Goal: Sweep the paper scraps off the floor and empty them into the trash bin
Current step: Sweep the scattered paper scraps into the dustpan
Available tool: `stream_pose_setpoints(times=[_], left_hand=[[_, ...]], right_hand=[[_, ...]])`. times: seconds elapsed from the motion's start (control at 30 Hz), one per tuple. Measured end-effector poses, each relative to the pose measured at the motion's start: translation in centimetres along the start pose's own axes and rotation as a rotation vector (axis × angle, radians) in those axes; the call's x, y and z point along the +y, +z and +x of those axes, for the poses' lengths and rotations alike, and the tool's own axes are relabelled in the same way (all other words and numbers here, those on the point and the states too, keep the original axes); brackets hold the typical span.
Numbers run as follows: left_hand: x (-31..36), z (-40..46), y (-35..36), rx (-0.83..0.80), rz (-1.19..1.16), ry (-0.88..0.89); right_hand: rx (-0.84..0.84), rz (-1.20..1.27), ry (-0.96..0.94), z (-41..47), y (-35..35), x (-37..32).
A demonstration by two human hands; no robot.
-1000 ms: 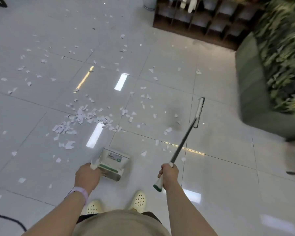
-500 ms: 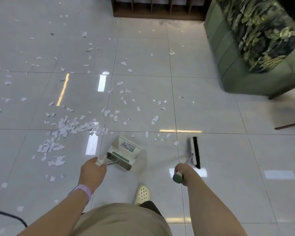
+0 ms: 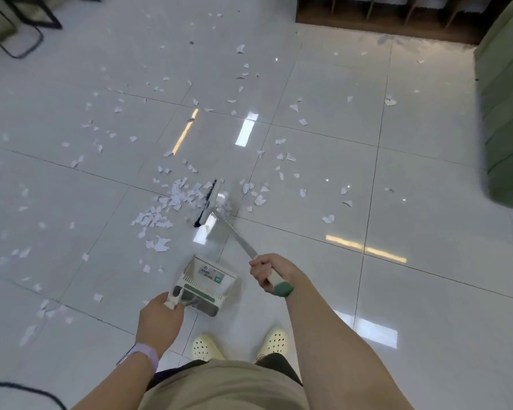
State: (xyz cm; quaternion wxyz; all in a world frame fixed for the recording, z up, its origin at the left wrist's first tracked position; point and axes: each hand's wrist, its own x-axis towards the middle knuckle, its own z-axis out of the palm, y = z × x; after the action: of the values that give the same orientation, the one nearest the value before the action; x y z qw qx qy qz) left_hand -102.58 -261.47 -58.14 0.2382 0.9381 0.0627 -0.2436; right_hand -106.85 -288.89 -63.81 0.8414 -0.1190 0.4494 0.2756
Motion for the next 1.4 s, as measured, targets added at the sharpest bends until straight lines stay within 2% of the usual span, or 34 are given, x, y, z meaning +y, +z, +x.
stream_pose_setpoints(times=[0.13, 0.27, 0.4, 0.53, 0.67, 0.87, 1.1, 1.27, 1.4], left_hand=[[-1.6, 0.8, -0.9, 0.075, -0.073, -0.080], [-1.6, 1.5, -1.0, 0.083, -0.118, -0.097], [0.1, 1.8, 0.0, 0.053, -0.149, -0.059], [3.1, 2.3, 2.1, -0.015, -0.126, 0.007], [7.6, 2.8, 5.9, -0.078, -0.106, 0.073], [16.2, 2.8, 11.3, -0.122, -0.130, 0.140], [21.5, 5.2, 13.3, -0.181, -0.121, 0.185], [24.9, 9.8, 13.1, -0.226, -0.095, 0.205], [25.9, 13.8, 11.5, -0.264, -0.046, 0.181]], right_hand=[[0.021, -0.171, -0.013, 0.2, 1.6, 2.0], [0.047, -0.009, -0.034, -0.7, 2.2, 2.0], [0.118, 0.175, -0.193, -2.5, 3.0, 0.1], [0.306, 0.237, -0.340, -6.0, -0.5, -1.6], [0.500, 0.120, -0.406, -10.3, -4.7, -2.1], [0.661, 0.213, -0.472, -15.3, -12.0, -3.9], [0.751, 0.190, -0.417, -15.2, -14.4, -6.5], [0.715, 0.241, -0.370, -13.2, -13.4, -11.3], [0.654, 0.036, -0.244, -9.0, -8.8, -14.9]])
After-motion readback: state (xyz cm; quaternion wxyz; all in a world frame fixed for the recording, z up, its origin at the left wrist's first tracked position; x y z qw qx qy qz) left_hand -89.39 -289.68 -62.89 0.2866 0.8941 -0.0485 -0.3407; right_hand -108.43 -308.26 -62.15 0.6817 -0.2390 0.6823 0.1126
